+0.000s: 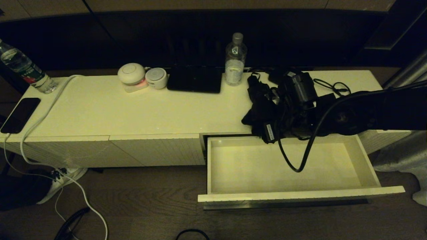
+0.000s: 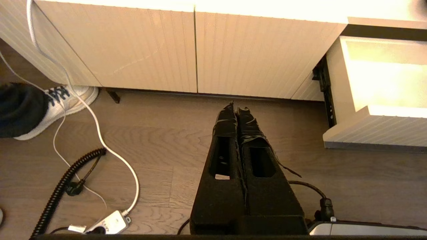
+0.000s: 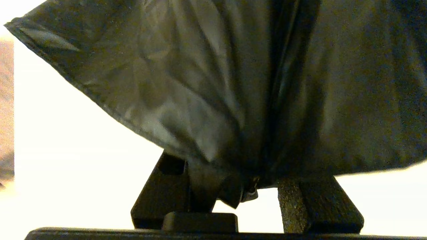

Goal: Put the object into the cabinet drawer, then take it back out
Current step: Put the umbrella in the drawer

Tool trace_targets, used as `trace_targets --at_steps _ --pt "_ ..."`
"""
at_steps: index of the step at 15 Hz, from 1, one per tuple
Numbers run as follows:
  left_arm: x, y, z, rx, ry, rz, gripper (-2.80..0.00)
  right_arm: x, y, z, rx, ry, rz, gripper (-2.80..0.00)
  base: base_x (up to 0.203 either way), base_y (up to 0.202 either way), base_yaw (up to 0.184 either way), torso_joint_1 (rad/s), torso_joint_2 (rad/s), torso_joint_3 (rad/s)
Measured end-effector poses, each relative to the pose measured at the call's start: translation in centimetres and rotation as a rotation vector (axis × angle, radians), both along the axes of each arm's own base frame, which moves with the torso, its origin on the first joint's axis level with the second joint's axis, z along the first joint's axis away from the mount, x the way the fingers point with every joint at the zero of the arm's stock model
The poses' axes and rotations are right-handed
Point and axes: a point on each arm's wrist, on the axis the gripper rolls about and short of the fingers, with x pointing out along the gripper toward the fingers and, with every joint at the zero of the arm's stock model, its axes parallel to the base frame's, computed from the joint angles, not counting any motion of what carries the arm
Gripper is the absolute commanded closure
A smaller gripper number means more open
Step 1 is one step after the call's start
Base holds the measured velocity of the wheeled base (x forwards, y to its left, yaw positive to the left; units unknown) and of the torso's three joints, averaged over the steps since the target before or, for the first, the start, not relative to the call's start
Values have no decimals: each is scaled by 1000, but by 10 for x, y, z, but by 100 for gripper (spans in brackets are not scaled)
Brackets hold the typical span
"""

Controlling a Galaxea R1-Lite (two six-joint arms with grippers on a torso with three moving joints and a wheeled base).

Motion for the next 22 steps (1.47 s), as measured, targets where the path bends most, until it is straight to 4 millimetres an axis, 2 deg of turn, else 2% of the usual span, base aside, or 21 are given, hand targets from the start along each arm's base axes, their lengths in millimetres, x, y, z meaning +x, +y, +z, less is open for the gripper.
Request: trace_targets --at_steps 5,11,15,19,22 --pt "0 0 0 0 0 1 0 -36 -21 19 -177 -43 133 0 0 0 0 0 0 0" --pt "0 0 0 0 0 0 0 -94 -71 43 -459 -139 348 0 0 0 0 0 0 0" --pt "0 0 0 0 0 1 0 -122 -94 41 -555 -151 390 0 0 0 0 0 0 0" --pt "0 0 0 0 0 0 0 -138 -102 29 -546 -124 416 0 0 0 0 0 0 0" --pt "0 0 0 1 0 0 0 -153 -105 29 -533 -140 437 0 0 0 0 0 0 0"
